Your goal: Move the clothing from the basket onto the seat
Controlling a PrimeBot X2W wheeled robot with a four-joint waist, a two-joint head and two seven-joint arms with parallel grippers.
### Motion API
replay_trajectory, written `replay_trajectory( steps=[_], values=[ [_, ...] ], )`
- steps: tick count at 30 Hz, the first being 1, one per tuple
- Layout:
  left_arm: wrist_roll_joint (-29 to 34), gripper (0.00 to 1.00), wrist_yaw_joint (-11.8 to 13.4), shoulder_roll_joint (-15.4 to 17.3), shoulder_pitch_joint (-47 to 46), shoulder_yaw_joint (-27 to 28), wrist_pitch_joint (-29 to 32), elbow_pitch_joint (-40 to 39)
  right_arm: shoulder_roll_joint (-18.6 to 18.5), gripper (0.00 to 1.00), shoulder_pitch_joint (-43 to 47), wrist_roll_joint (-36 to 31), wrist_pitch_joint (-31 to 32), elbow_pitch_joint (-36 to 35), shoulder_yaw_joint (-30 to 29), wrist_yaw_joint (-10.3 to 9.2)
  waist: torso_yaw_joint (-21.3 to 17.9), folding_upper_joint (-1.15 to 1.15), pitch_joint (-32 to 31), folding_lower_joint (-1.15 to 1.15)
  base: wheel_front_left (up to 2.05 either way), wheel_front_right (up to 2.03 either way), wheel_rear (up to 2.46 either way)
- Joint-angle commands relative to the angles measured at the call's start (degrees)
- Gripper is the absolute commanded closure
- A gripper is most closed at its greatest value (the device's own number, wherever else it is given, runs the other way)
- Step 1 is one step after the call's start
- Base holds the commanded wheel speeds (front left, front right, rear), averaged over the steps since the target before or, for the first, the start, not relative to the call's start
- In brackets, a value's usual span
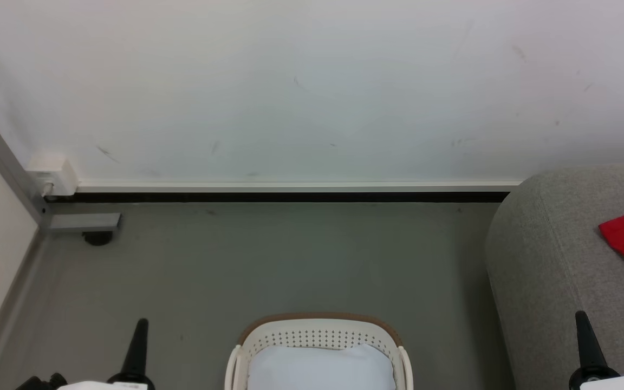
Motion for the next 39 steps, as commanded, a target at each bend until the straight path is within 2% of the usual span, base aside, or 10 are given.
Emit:
replay_trajectory(
  steps=[1,39],
  values=[
    [-1.87,1.00,-0.45,0.26,-1.16,0.45,0.48,-0.53,-0.62,1.00,-1.11,1.95,0.40,-0.67,-0.28,-0.07,0.01,0.00,0.03,0.00,0.00,0.00,0.00],
    [-19.95,1.00,-0.94,0.10,-3.63,2.28,5.35,-0.75,-0.78,1.00,-3.05,21.35,5.30,-1.66,-1.43,-0.12,0.11,0.00,0.73,0.00,0.00,0.00,0.00]
  ],
)
